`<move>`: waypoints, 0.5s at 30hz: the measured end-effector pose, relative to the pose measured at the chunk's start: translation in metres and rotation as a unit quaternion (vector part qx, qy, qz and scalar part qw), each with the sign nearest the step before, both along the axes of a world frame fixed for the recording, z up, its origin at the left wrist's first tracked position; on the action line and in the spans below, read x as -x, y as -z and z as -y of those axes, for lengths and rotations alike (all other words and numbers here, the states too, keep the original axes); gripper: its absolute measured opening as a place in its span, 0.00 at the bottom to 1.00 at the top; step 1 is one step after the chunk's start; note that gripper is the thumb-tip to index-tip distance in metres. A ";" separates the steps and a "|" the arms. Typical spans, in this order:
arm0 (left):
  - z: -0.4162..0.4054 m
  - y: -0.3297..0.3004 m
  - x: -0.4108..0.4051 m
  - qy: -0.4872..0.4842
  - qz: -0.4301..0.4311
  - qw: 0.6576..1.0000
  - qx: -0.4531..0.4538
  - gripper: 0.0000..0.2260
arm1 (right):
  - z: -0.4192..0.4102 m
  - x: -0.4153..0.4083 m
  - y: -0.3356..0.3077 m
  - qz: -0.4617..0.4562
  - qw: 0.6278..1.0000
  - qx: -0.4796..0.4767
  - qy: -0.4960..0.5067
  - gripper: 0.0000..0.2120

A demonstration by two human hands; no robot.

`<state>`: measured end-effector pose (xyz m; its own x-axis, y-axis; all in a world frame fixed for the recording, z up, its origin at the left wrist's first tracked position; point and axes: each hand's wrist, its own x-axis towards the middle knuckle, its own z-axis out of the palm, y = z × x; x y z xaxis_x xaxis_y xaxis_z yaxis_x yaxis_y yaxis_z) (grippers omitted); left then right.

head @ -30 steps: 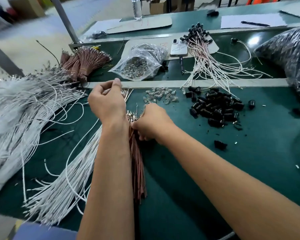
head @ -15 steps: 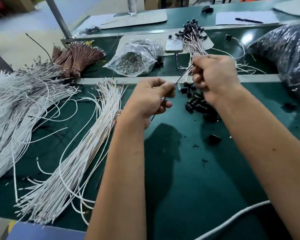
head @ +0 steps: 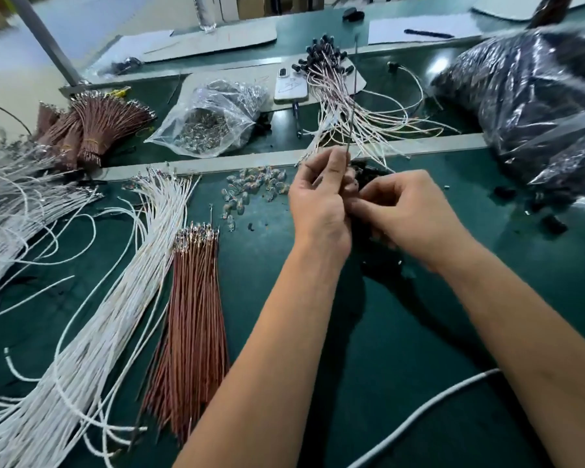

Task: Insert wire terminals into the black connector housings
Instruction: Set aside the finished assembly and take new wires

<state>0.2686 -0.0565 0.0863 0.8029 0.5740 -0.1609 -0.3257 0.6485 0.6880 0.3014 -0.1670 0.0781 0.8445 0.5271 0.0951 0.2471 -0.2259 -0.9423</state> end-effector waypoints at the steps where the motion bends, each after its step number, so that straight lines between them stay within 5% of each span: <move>1: 0.002 0.003 0.001 -0.003 -0.010 1.000 -0.014 0.06 | -0.001 0.001 0.002 -0.001 1.000 0.000 0.005 0.11; 8: 0.004 0.012 0.009 0.001 -0.017 0.997 -0.078 0.04 | -0.008 0.013 0.011 0.027 0.997 0.012 0.070 0.09; 15: -0.021 0.025 0.022 -0.028 -0.037 0.968 -0.248 0.09 | 0.002 0.005 -0.001 -0.161 0.958 -0.224 0.074 0.10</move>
<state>0.2467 -0.0360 0.0618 0.7650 0.6377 0.0898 -0.2897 0.2163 0.9324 0.2968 -0.1689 0.0787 0.9305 0.3663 0.0049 -0.0772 0.2092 -0.9748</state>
